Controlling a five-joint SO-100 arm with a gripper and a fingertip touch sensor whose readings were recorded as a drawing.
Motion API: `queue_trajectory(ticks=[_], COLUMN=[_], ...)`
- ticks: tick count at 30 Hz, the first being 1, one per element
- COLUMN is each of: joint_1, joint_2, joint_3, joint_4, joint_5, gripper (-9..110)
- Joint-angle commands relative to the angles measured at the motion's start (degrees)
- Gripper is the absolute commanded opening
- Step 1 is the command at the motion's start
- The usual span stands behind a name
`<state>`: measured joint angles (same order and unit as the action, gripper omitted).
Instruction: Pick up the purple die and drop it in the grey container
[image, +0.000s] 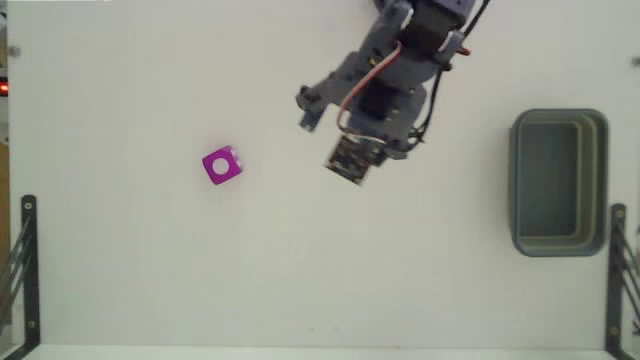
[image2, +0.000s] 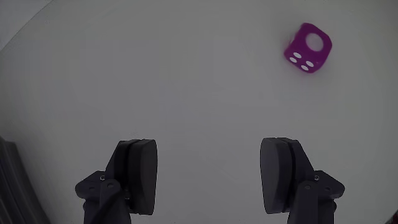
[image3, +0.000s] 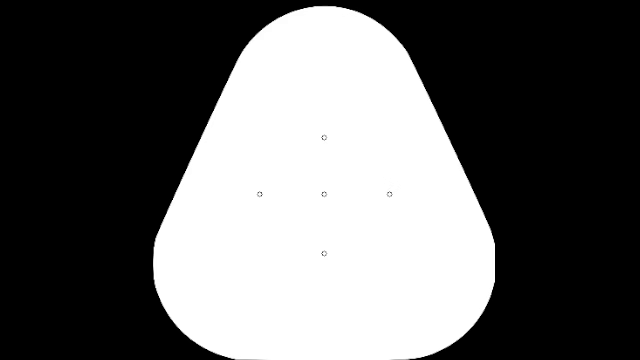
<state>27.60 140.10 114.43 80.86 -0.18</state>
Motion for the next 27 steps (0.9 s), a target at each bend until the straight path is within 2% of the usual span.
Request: queue_trajectory(ticks=[1,15,27], joint_1=[3.4,12.3,13.6], joint_2=[2.0,2.0,2.0], joint_3=[0.1,0.1,0.1], joint_4=[1.1,1.1,1.1], joint_5=[0.2,0.2,0.2], gripper=[110,110,110])
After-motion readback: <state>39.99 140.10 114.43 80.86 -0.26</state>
